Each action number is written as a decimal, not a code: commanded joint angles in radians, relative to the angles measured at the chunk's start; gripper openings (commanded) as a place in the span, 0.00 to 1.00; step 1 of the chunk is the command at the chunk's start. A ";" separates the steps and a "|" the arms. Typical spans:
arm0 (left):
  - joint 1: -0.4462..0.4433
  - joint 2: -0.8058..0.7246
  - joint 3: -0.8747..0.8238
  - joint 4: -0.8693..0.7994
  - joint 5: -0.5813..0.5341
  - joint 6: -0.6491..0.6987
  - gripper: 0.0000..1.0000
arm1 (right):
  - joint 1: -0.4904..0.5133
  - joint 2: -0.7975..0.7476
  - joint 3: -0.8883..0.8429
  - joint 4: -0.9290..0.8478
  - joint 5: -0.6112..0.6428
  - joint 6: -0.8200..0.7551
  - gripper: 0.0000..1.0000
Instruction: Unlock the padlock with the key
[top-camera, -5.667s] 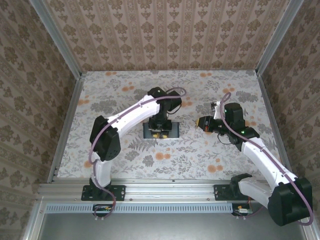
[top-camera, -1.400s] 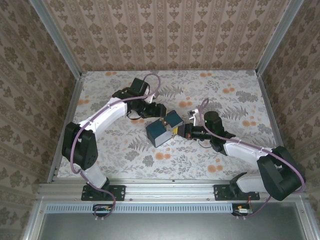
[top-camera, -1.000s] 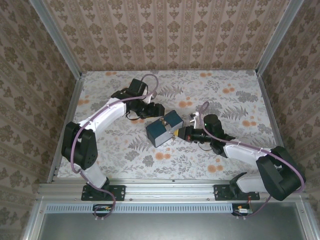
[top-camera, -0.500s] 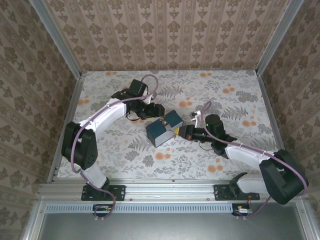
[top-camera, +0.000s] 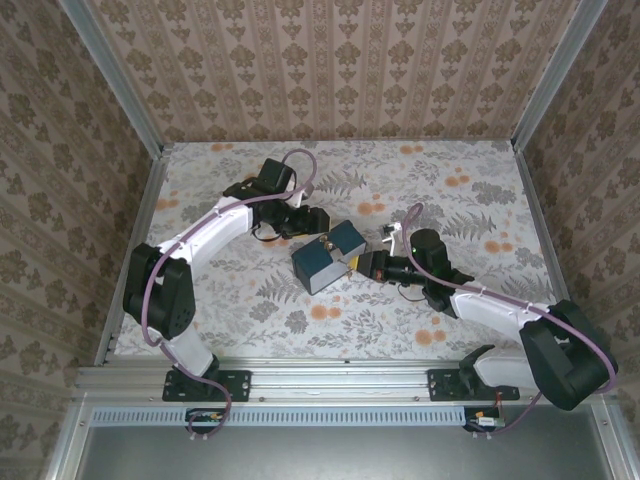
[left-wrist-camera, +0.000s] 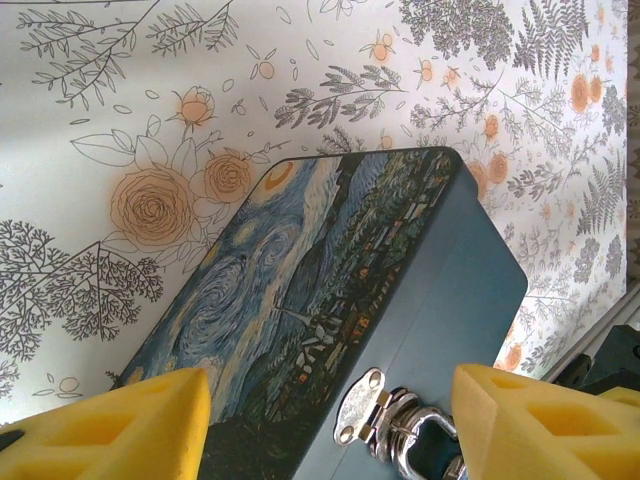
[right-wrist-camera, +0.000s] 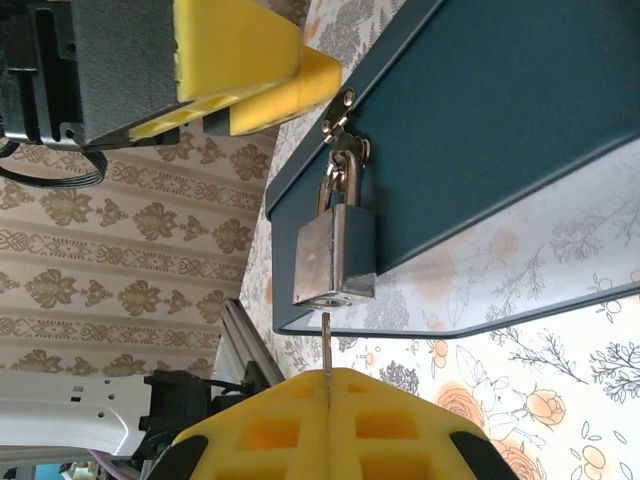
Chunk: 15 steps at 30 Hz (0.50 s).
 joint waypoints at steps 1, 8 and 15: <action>0.009 -0.011 -0.018 0.001 0.018 -0.020 0.66 | 0.007 0.011 -0.002 0.048 0.015 0.001 0.00; 0.007 -0.012 -0.024 0.005 0.020 -0.026 0.66 | 0.007 0.035 0.004 0.073 0.020 0.009 0.00; -0.005 -0.024 -0.050 0.001 0.025 -0.030 0.65 | 0.007 0.036 -0.011 0.130 0.054 0.035 0.00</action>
